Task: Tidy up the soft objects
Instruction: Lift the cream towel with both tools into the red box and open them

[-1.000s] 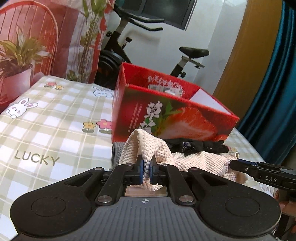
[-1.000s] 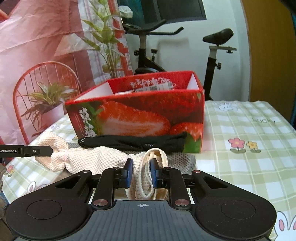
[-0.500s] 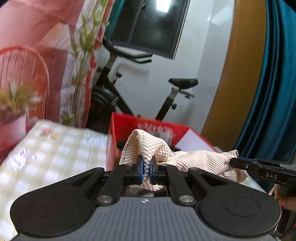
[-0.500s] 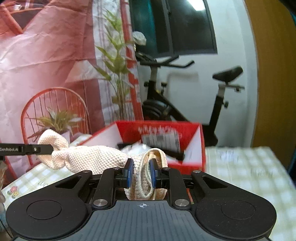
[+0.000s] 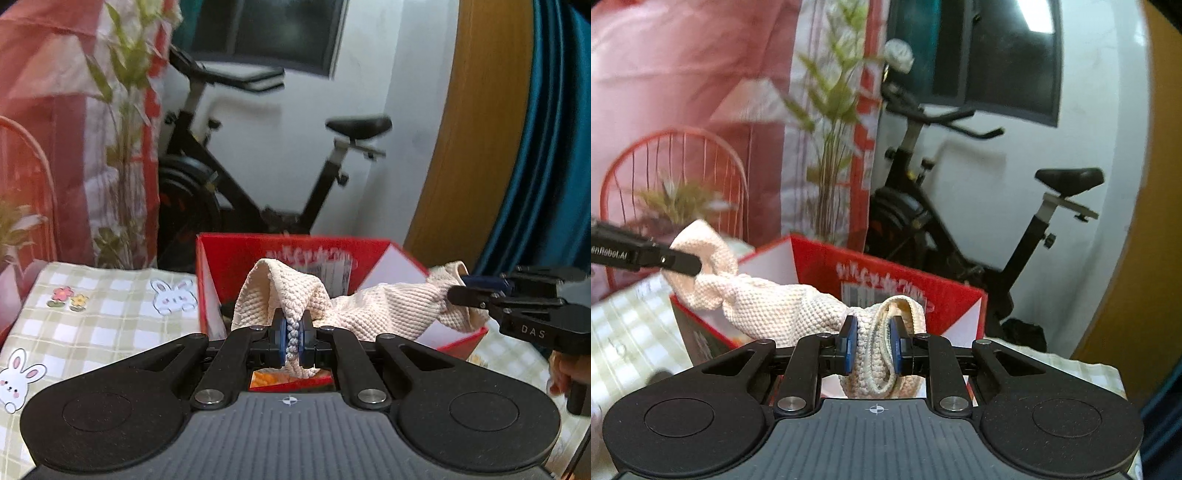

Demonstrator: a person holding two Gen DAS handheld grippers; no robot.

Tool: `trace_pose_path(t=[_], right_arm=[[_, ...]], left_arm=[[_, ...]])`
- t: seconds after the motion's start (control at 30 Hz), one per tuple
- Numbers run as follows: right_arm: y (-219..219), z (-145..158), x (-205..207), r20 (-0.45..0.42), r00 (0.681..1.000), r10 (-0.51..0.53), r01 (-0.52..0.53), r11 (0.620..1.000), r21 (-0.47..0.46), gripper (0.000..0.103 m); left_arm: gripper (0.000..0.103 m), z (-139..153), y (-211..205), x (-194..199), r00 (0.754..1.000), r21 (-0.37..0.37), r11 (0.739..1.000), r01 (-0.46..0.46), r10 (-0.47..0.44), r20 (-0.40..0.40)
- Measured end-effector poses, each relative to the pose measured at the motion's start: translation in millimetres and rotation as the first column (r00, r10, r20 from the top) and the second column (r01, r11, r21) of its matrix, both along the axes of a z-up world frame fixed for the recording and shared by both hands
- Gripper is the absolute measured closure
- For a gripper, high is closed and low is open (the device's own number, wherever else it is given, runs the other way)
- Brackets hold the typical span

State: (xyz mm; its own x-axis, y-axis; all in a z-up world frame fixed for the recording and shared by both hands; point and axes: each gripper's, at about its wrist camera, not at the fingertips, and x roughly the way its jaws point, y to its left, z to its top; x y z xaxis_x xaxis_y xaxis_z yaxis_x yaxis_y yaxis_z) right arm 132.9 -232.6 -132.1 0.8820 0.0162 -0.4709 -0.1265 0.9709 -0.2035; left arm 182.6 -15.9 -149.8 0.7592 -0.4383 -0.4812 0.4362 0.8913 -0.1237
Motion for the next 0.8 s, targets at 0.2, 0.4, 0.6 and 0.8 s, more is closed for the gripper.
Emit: trace_pose_path(t=[0.2,0.4,0.6,0.8], right_arm=[[2,-17,30,-0.113,0.993,0.026,-0.029,0.999,-0.021,0.086],[-3,-23,64,-0.196,0.980,0.016,-0.013,1.000,0.020,0.086],[-6,-30,78,-0.231,0.973,0.017,-0.012,1.000,0.022,0.086],[-8,-38,80,-0.241,0.971,0.000,0.004,1.000,0.016,0.086]], left_arm=[[0.096,-14,-12,25,0.995,0.068,0.996,0.060,-0.054,-0.088],[0.096,-25,-20,50,0.983,0.106,0.992,0.073,-0.053,-0.175],[0.096,-29,-24,64,0.977,0.130,0.989,0.074,-0.046,-0.209],[0.095,-32,-23,67,0.975,0.141,0.988,0.067,-0.035,-0.221]])
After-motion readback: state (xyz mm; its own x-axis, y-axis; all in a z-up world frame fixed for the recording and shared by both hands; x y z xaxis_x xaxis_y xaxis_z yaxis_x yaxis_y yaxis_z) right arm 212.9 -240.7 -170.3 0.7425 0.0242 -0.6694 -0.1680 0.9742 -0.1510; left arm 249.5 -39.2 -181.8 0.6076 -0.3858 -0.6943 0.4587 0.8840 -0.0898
